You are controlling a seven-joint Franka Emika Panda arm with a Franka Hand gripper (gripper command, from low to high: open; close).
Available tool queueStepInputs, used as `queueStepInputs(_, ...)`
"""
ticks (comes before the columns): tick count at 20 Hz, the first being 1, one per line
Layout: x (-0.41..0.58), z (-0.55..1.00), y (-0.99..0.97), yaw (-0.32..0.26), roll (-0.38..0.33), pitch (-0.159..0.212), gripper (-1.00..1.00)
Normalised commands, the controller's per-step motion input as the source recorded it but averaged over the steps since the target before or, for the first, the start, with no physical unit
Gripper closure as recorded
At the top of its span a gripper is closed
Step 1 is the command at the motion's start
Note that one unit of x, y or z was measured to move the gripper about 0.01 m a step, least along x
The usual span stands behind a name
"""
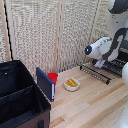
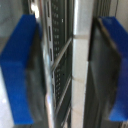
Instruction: With care, position your gripper close to the oven tray handle. Make sure to grip the handle tightly. Delicately and attentively pull the tray out from the oven.
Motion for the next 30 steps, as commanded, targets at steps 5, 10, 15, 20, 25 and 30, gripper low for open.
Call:
queueStepInputs(5,0.139,0.0,0.0,0.0,-0.023,0.002,1.0)
queueStepInputs(10,0.133,0.06,-0.03,0.0,0.044,0.021,1.0)
queueStepInputs(15,0.084,0.15,0.0,0.0,0.064,0.022,1.0)
queueStepInputs(20,0.035,0.23,0.09,0.008,0.04,0.015,1.0)
queueStepInputs(25,0.087,0.19,0.72,0.0,0.037,0.058,1.0)
queueStepInputs(30,0.062,0.19,0.8,0.0,0.048,0.066,1.0)
